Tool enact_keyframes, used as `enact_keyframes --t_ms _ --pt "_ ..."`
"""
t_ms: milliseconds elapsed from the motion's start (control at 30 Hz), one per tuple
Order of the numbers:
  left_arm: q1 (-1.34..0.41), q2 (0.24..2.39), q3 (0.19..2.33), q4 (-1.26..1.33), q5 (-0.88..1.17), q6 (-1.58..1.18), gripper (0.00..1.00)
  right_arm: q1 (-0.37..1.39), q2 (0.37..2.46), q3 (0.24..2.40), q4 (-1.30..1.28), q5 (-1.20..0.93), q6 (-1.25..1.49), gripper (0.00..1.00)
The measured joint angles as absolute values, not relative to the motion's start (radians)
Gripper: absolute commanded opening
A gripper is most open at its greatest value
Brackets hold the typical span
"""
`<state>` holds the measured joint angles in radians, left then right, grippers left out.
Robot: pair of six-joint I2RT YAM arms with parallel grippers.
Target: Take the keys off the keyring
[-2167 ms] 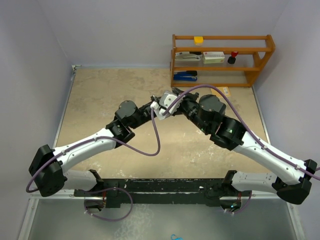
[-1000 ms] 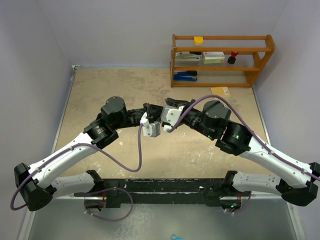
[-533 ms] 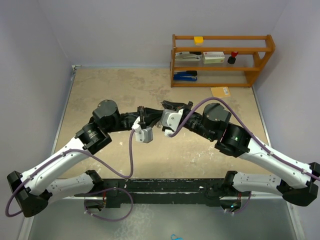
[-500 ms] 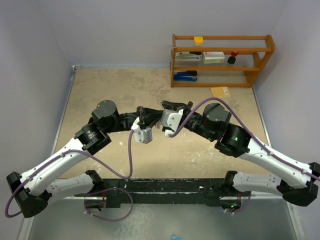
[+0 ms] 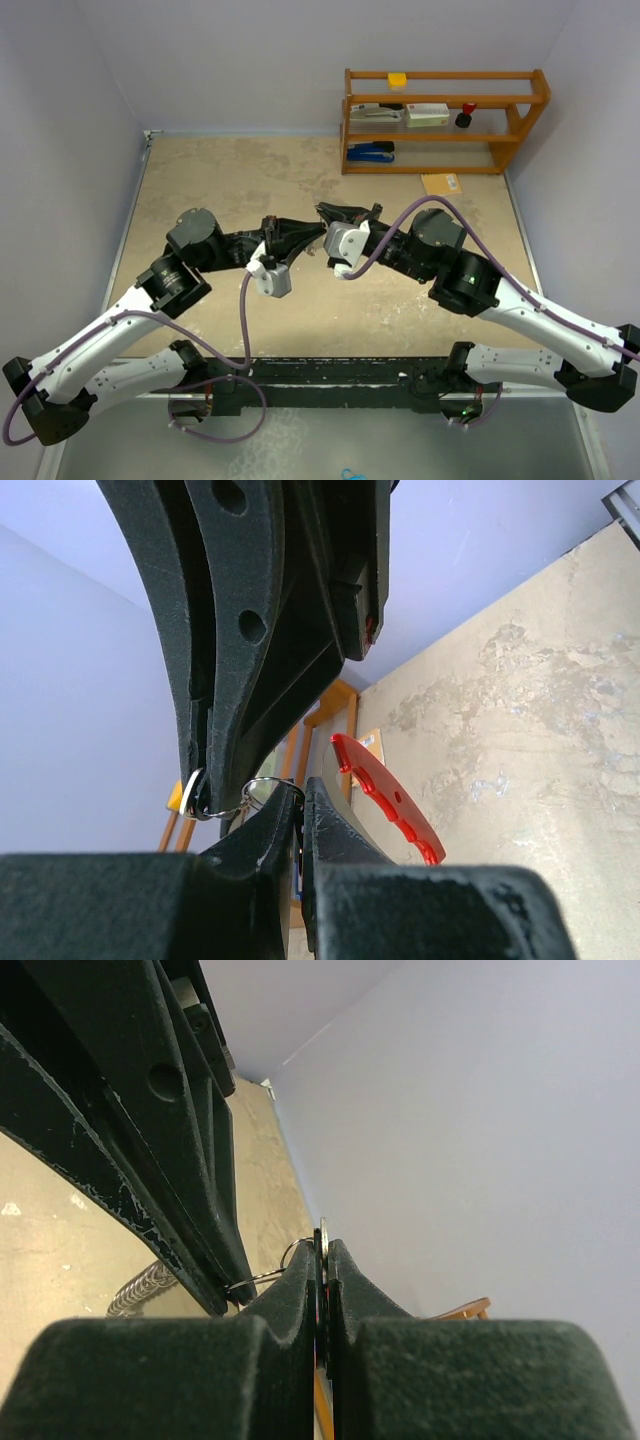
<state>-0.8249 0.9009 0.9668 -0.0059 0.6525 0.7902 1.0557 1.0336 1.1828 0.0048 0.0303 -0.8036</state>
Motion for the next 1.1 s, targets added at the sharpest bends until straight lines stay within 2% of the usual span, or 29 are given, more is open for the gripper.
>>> enact_keyframes --t_ms 1100 --pt "-0.820 0.808 0.952 -0.017 0.667 0.867 0.00 1.066 1.038 1.171 0.103 -0.037 -0.777 0.00"
